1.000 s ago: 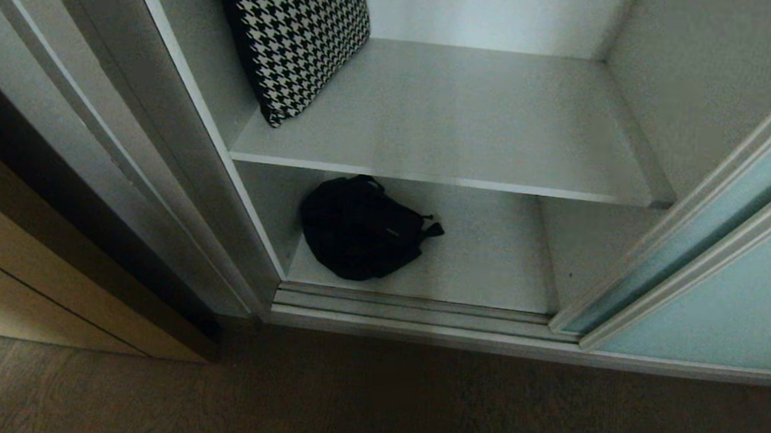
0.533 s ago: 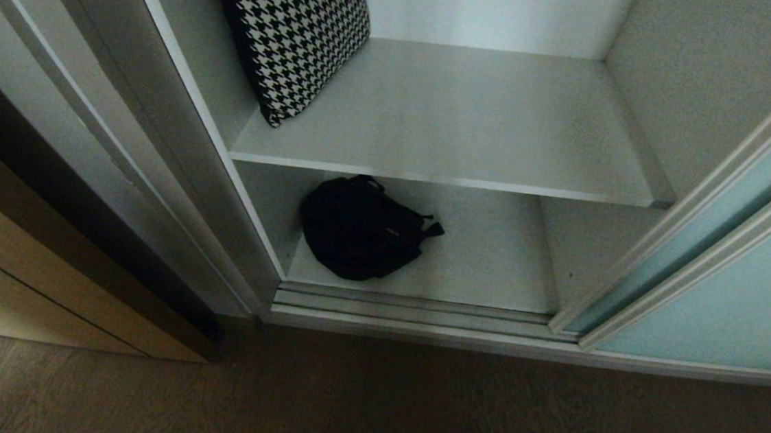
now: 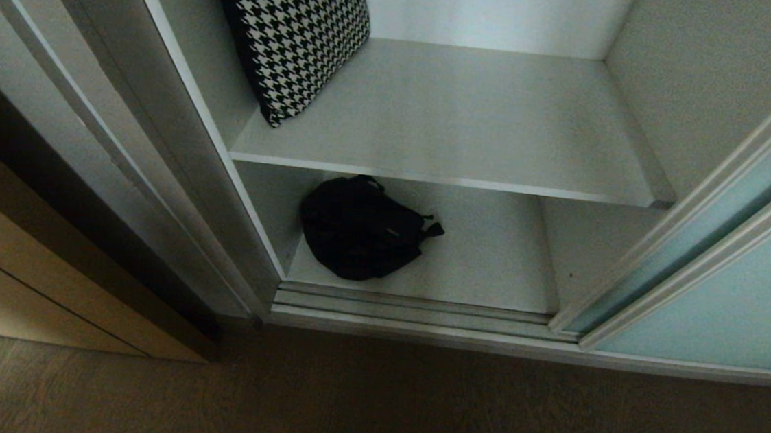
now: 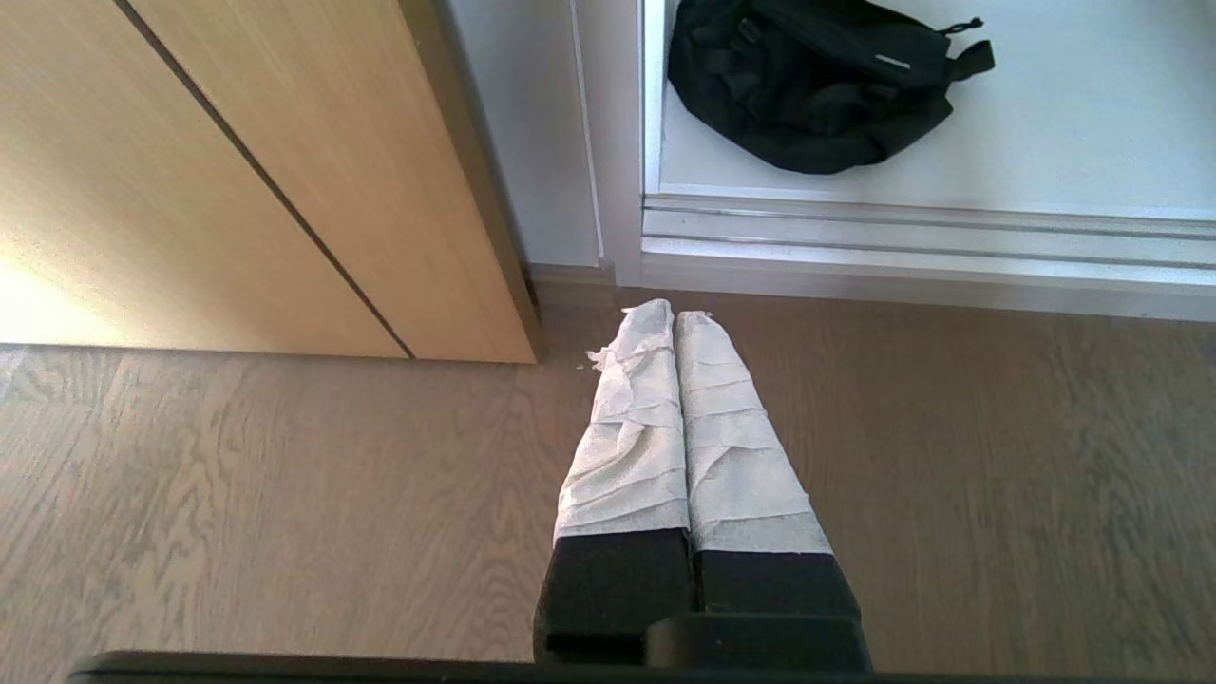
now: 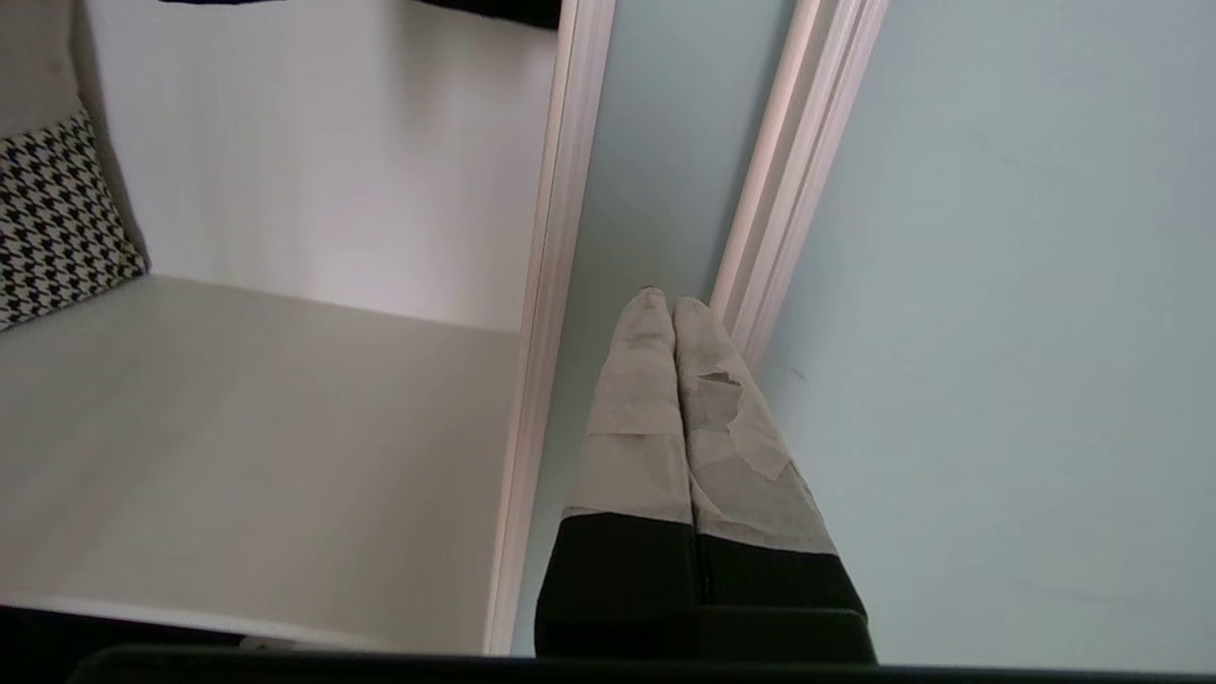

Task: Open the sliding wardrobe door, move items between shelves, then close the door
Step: Close the door

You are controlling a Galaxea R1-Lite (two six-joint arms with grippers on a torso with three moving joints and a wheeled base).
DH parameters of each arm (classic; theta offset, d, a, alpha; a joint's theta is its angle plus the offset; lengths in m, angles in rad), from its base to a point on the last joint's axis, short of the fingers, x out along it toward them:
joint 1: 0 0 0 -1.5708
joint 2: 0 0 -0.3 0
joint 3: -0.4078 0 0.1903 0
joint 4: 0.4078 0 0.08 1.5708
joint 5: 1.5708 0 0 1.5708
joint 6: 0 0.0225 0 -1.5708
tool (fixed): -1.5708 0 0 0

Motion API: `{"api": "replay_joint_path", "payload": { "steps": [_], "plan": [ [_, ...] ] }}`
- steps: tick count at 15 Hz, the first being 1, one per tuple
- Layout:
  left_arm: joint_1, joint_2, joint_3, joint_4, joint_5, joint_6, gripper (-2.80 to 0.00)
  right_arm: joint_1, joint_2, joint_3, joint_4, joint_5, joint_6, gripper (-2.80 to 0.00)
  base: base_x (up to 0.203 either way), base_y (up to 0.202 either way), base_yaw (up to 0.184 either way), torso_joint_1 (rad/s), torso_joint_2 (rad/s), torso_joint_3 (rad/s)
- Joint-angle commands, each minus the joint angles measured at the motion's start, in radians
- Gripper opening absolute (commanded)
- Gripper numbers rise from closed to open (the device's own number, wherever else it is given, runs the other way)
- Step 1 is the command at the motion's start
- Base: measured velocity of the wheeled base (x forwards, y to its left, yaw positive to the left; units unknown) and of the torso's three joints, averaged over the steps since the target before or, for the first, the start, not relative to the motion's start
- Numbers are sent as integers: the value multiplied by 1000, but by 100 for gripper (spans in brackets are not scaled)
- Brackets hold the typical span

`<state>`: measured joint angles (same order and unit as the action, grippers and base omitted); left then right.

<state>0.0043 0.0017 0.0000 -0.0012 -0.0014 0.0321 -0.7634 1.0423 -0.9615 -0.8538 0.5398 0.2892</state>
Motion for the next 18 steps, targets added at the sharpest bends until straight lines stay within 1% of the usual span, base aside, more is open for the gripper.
{"api": "replay_joint_path", "payload": {
  "steps": [1,3,6,11,15,18],
  "plan": [
    [0,1,0,0,0,0,-280,1,51,24,-85,5,36,-280,0,0,0,0,0,0],
    [0,1,0,0,0,0,-280,0,69,10,-138,7,91,-280,0,0,0,0,0,0],
    [0,1,0,0,0,0,-280,-54,88,-4,-155,-3,96,-280,0,0,0,0,0,0],
    [0,1,0,0,0,0,-280,-106,141,-14,-154,-6,99,-280,0,0,0,0,0,0],
    [0,1,0,0,0,0,-280,-106,202,-25,-155,-4,97,-280,0,0,0,0,0,0],
    [0,1,0,0,0,0,-280,-74,233,-51,-147,-5,95,-280,0,0,0,0,0,0]
  ]
}}
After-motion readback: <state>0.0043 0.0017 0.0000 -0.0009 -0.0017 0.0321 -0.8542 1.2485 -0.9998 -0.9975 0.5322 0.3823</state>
